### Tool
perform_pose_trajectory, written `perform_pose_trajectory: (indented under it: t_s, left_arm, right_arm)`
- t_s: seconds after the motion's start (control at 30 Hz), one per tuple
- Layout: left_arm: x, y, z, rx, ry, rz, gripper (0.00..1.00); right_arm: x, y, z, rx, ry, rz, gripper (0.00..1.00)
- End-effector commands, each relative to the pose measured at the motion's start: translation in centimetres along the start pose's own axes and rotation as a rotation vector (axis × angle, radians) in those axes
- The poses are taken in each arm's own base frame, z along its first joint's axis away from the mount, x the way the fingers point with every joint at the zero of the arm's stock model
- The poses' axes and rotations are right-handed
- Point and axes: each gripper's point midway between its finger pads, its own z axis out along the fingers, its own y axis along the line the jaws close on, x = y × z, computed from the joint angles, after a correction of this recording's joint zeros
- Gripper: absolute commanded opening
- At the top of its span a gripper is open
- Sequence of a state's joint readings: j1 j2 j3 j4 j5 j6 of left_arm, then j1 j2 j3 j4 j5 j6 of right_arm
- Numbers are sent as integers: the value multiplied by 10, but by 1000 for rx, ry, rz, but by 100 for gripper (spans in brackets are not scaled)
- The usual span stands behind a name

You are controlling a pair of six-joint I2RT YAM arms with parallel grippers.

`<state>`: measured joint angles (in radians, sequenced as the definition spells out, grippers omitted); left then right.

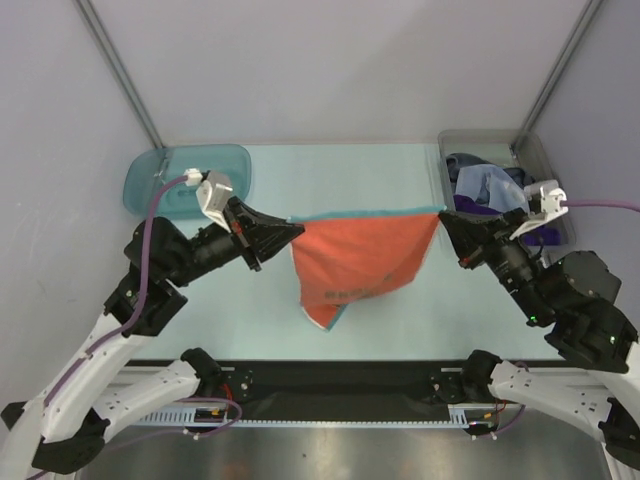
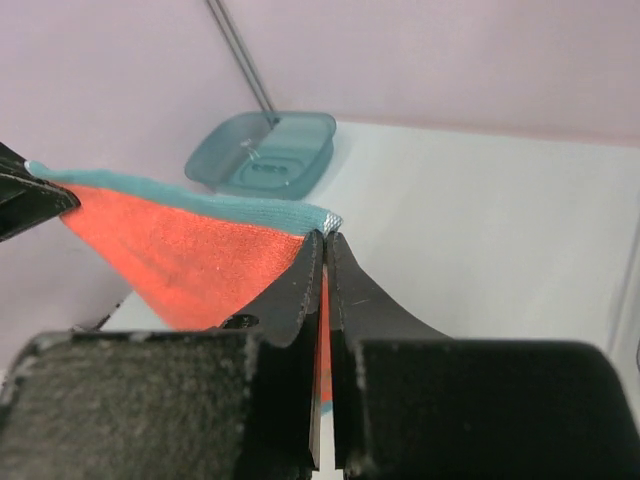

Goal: Fold and stack the towels
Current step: Flatten out the crumpled towel

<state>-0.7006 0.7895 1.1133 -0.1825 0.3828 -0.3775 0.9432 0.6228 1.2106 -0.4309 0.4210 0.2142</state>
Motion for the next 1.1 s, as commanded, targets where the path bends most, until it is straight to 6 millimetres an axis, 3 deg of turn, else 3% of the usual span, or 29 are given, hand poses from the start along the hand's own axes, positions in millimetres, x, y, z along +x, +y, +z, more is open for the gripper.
perform_pose_trajectory:
  t_s: [0.0,0.1,0.2,0.23,0.27,0.3,0.33,0.37,0.4,0.43,0.47,0.5,0.53,0.57,0.63,0.67,0.7,0.73,0.8,0.83,0.87,0.97,1.07]
  left_arm:
    - [15,21,7,-108,23,-50,0]
    - [13,43,13,-213,37,-20,0]
    - [8,73,26,-334,59,19,1]
    - [-1,77,29,-345,50,28,0]
    - [4,100,39,-382,80,22,0]
    - [5,105,45,-355,94,12,0]
    - [-5,112,51,-342,68,14,0]
    - [-8,132,54,-375,61,1,0]
    - [1,149,64,-382,88,-13,0]
    - [-9,158,72,-380,64,-3,0]
    - [-14,175,73,-403,52,0,0]
    - [2,200,85,-420,92,-23,0]
    - [-9,206,95,-395,73,-13,1]
    - [-10,222,98,-402,76,-16,0]
    - [1,255,123,-383,112,-32,0]
    - [6,271,129,-389,124,-32,0]
    - [8,282,134,-389,129,-28,0]
    - [15,304,145,-396,142,-31,0]
    - [20,322,154,-396,151,-17,0]
    - [16,329,159,-394,138,-4,0]
    - [27,344,160,-398,154,-16,0]
    - [36,362,160,-406,151,-12,0]
    - [45,365,160,-383,159,-4,0]
  right_arm:
    - [12,-2,9,33,48,-29,0]
    - [7,-11,20,97,27,-84,0]
    - [3,-23,46,213,2,-189,0]
    - [5,-30,65,268,-2,-219,0]
    - [2,-34,75,288,-7,-234,0]
    - [-6,-37,86,294,-26,-229,0]
    - [1,-58,113,316,-6,-237,0]
    - [2,-65,126,302,1,-216,0]
    - [0,-72,142,288,-15,-185,0]
    - [7,-73,157,235,5,-184,0]
    - [25,-97,179,268,48,-189,0]
    - [31,-103,190,254,60,-189,0]
    - [33,-101,203,205,50,-177,0]
    - [53,-123,219,225,92,-172,0]
    - [59,-126,239,161,68,-159,0]
    - [62,-139,245,170,65,-151,0]
    - [79,-153,257,174,92,-143,0]
    - [79,-154,265,142,71,-138,0]
    - [92,-177,280,148,76,-134,0]
    - [96,-178,285,128,82,-133,0]
    - [98,-184,290,124,84,-142,0]
    - [113,-196,296,93,110,-144,0]
    - [127,-199,296,67,126,-167,0]
